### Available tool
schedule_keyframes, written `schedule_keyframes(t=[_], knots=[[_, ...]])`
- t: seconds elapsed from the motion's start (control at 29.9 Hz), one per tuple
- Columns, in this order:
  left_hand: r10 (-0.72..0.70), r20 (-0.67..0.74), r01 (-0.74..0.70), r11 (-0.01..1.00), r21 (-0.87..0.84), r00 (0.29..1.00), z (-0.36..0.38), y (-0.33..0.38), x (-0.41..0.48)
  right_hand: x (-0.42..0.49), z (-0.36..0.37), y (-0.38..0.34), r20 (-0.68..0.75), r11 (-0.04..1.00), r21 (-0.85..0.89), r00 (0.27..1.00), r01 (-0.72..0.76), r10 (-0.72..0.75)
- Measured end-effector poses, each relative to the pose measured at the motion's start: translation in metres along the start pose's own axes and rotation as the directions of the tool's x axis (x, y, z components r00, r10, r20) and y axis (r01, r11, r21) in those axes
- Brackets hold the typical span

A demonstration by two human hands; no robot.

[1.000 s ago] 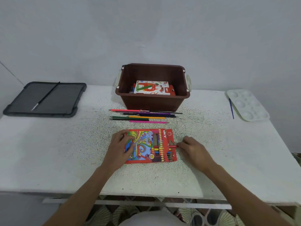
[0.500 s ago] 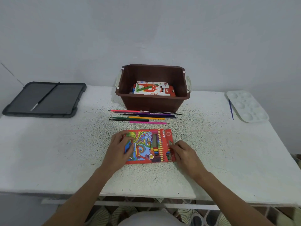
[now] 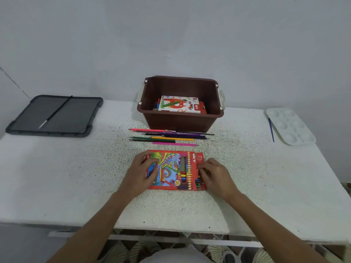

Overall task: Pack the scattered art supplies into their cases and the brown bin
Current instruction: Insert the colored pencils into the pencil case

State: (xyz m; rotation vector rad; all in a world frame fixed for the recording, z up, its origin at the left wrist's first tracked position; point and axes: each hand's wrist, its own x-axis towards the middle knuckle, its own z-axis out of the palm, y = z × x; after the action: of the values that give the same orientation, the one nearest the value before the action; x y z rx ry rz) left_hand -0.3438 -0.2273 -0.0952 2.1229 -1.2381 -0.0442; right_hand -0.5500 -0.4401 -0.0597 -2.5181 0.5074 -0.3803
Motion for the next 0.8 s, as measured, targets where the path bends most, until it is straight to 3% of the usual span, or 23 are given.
schedule_keyframes(t=[0.3,0.57,0.8], knots=[[0.0,0.003,0.0,0.998,0.069,1.0,0.001,0.004,-0.002,0.058,-0.019,0.001,-0.081,0.99,-0.131,0.996,-0.056,0.045],[0.001,-0.004,-0.001,0.988,0.154,1.0,0.0,0.009,-0.001,0.089,-0.006,-0.002,0.092,0.943,-0.333,0.996,0.016,0.015],[-0.004,0.063,-0.006,0.988,0.155,0.998,0.0,0.008,-0.002,0.094,-0.004,0.0,0.131,0.926,-0.378,0.989,-0.02,0.075]])
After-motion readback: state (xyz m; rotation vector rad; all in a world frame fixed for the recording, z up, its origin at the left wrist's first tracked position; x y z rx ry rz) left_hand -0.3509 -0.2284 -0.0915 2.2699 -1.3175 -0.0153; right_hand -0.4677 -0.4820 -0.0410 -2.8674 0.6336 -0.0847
